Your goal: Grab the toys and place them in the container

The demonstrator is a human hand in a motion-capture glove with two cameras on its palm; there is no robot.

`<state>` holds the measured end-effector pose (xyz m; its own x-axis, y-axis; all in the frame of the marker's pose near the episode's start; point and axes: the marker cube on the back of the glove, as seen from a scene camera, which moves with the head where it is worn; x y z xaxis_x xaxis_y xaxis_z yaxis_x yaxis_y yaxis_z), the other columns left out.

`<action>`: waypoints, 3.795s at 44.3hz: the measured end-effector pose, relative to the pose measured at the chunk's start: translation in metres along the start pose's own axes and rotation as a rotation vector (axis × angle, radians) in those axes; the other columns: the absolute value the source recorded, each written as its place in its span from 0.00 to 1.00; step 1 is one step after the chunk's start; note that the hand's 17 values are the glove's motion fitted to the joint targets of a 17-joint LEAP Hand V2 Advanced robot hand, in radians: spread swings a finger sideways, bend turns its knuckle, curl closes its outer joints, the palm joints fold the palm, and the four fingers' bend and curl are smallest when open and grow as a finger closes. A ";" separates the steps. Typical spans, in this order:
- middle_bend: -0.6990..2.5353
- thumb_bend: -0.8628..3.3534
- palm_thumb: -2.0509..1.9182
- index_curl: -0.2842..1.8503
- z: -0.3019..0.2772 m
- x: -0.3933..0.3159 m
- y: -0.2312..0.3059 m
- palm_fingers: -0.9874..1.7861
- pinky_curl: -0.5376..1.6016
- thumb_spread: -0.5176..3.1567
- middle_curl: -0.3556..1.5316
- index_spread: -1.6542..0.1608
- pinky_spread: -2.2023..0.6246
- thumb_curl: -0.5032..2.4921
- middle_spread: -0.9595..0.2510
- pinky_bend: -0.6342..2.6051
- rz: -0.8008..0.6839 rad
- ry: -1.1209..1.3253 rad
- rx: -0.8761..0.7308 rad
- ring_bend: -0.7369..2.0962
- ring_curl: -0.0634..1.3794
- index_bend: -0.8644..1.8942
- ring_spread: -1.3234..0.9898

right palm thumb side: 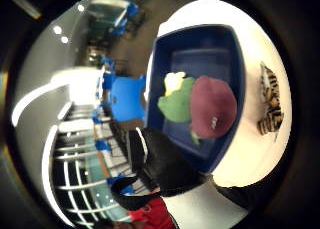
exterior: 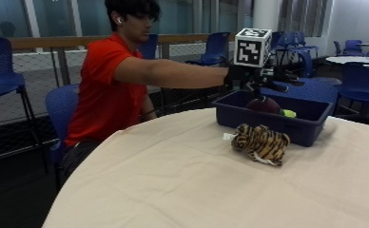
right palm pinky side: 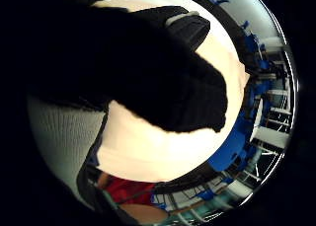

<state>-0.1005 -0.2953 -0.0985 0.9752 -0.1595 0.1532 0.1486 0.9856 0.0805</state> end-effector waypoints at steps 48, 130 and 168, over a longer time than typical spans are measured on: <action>0.29 0.27 0.63 0.26 0.119 0.113 -0.026 0.55 0.40 0.54 0.29 0.69 0.70 0.31 0.68 0.58 0.159 0.284 -0.017 0.57 0.28 0.36 0.50; 0.26 0.20 0.51 0.27 0.058 0.059 0.122 0.30 0.41 0.46 0.32 0.70 0.82 0.28 0.74 0.57 0.080 0.214 -0.015 0.36 0.21 0.37 0.60; 0.26 0.20 0.51 0.26 0.058 0.180 0.258 0.31 0.39 0.47 0.30 0.71 0.82 0.26 0.74 0.53 0.173 0.089 0.010 0.34 0.23 0.36 0.60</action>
<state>0.1036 -0.0725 0.0067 0.9968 0.0180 0.0783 -0.0235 0.9973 0.0701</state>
